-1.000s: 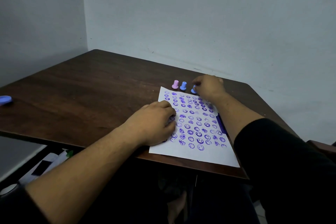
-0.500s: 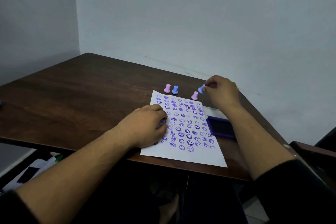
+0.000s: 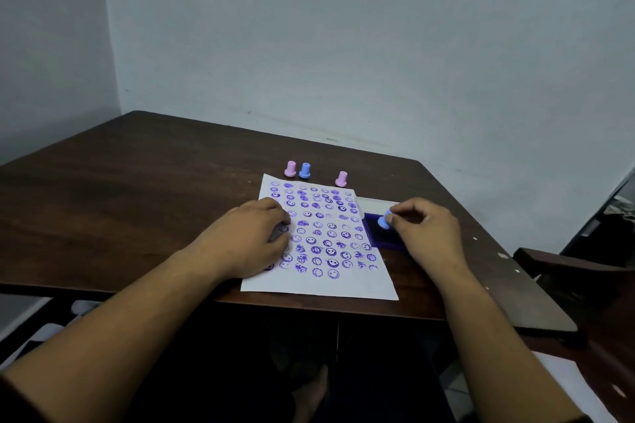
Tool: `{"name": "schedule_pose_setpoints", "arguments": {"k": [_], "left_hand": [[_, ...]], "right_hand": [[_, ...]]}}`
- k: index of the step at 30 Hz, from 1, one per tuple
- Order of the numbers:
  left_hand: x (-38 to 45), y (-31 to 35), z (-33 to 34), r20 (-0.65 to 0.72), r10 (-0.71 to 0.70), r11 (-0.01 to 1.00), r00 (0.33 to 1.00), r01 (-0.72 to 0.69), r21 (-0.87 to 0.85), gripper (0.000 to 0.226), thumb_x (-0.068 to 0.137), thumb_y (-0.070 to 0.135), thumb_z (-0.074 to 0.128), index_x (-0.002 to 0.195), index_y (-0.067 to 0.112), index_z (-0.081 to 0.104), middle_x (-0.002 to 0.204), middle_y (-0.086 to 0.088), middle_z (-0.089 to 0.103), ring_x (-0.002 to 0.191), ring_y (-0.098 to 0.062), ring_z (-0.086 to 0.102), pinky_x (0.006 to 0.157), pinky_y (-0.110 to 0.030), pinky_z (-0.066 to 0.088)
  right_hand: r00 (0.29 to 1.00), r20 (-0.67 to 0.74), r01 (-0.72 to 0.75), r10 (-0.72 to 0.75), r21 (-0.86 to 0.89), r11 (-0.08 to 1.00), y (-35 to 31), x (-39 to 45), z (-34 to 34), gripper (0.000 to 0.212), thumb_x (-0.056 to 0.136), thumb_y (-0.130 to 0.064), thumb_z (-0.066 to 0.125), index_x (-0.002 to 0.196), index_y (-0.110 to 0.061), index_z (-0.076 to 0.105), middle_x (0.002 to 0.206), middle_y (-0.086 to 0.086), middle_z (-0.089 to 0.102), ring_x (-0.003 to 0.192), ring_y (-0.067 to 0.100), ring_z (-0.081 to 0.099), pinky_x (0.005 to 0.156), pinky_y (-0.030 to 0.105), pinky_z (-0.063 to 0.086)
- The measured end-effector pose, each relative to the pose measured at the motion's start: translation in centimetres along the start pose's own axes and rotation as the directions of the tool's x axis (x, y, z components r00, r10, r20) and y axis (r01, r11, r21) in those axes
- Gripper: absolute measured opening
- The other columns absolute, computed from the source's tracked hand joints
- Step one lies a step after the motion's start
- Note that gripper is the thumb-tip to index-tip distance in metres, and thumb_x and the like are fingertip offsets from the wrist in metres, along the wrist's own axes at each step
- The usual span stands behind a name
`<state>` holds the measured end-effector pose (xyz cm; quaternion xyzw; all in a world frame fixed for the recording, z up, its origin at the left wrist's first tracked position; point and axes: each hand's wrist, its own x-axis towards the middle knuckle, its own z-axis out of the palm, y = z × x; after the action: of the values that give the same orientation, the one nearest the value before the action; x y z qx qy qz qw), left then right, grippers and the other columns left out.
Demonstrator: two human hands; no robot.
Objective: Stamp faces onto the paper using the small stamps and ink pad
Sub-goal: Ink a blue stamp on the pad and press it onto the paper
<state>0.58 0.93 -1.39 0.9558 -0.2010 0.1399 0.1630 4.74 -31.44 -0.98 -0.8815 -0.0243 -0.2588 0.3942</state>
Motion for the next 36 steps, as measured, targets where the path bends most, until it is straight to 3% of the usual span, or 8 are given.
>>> {"name": "schedule_pose_setpoints", "arguments": {"k": [5, 8, 11, 21, 29, 32, 34, 36], "left_hand": [[0.0, 0.1, 0.0, 0.0, -0.005, 1.0, 1.0, 0.005, -0.007, 0.04, 0.098, 0.043, 0.052, 0.132, 0.025, 0.063, 0.132, 0.008, 0.058, 0.119, -0.013, 0.054, 0.096, -0.031, 0.045], [-0.1, 0.2, 0.0, -0.005, -0.004, 1.0, 1.0, 0.004, -0.011, 0.04, 0.098, 0.043, 0.052, 0.132, 0.025, 0.063, 0.131, 0.008, 0.058, 0.119, -0.013, 0.054, 0.096, -0.032, 0.046], [-0.1, 0.2, -0.1, 0.001, -0.005, 1.0, 1.0, 0.005, -0.005, 0.041, 0.098, 0.043, 0.051, 0.133, 0.025, 0.062, 0.132, 0.008, 0.058, 0.119, -0.013, 0.054, 0.097, -0.034, 0.047], [-0.1, 0.2, -0.1, 0.0, -0.005, 1.0, 1.0, 0.005, -0.003, 0.041, 0.098, 0.043, 0.05, 0.133, 0.023, 0.062, 0.131, 0.007, 0.059, 0.118, -0.013, 0.055, 0.098, -0.034, 0.047], [-0.1, 0.1, -0.2, 0.006, -0.005, 1.0, 1.0, 0.005, -0.014, 0.042, 0.098, 0.044, 0.05, 0.134, 0.024, 0.062, 0.132, 0.009, 0.058, 0.118, -0.01, 0.054, 0.097, -0.031, 0.046], [-0.1, 0.1, -0.2, 0.014, -0.004, 1.0, 1.0, 0.004, -0.012, 0.043, 0.099, 0.045, 0.05, 0.135, 0.025, 0.061, 0.133, 0.009, 0.057, 0.119, -0.01, 0.054, 0.097, -0.029, 0.046], [0.0, 0.1, -0.2, 0.009, -0.003, 1.0, 1.0, 0.003, -0.011, 0.042, 0.099, 0.044, 0.05, 0.134, 0.025, 0.062, 0.133, 0.009, 0.057, 0.119, -0.01, 0.054, 0.097, -0.03, 0.046], [0.0, 0.0, -0.2, 0.005, -0.005, 1.0, 1.0, 0.005, -0.014, 0.042, 0.098, 0.044, 0.05, 0.134, 0.025, 0.062, 0.132, 0.009, 0.058, 0.119, -0.01, 0.054, 0.098, -0.03, 0.046]], "right_hand": [[0.998, 0.064, 0.013, -0.011, -0.029, 1.0, 0.1, -0.4, 0.3, 0.016, 0.082, -0.028, 0.09, 0.075, -0.037, 0.079, 0.09, -0.041, 0.07, 0.085, -0.017, 0.064, 0.062, 0.001, 0.043], [0.996, 0.086, 0.015, -0.009, -0.071, 0.997, 0.1, -0.2, 0.3, 0.02, 0.083, -0.031, 0.089, 0.073, -0.042, 0.075, 0.084, -0.031, 0.074, 0.083, -0.01, 0.066, 0.063, 0.008, 0.043], [0.993, 0.113, -0.021, 0.029, -0.068, 0.997, -0.3, 0.0, 0.3, 0.016, 0.082, -0.035, 0.089, 0.078, -0.043, 0.077, 0.078, -0.037, 0.071, 0.08, -0.006, 0.067, 0.064, 0.02, 0.048], [0.995, 0.099, 0.009, 0.004, -0.131, 0.991, -0.8, -0.6, 0.1, 0.009, 0.086, -0.038, 0.086, 0.083, -0.037, 0.078, 0.092, -0.019, 0.075, 0.09, 0.004, 0.069, 0.074, 0.032, 0.056], [0.996, 0.085, -0.006, 0.018, -0.131, 0.991, -1.8, -1.0, 0.2, 0.01, 0.088, -0.031, 0.086, 0.084, -0.03, 0.078, 0.086, -0.021, 0.073, 0.083, -0.004, 0.066, 0.06, 0.01, 0.04], [0.999, 0.035, -0.03, 0.031, -0.034, 0.999, -2.3, -1.2, -0.1, 0.012, 0.085, -0.027, 0.088, 0.079, -0.028, 0.078, 0.08, -0.02, 0.076, 0.083, 0.0, 0.07, 0.059, 0.008, 0.042], [0.997, 0.021, -0.071, 0.069, 0.128, 0.989, -3.1, -1.9, -0.3, 0.011, 0.085, -0.024, 0.089, 0.079, -0.025, 0.079, 0.079, -0.02, 0.078, 0.079, -0.002, 0.073, 0.063, 0.009, 0.05], [0.985, 0.099, -0.166, 0.139, 0.367, 0.915, -4.3, -3.1, 0.0, 0.008, 0.088, -0.018, 0.087, 0.085, -0.02, 0.079, 0.082, -0.008, 0.083, 0.077, 0.006, 0.078, 0.07, 0.023, 0.061]]}}
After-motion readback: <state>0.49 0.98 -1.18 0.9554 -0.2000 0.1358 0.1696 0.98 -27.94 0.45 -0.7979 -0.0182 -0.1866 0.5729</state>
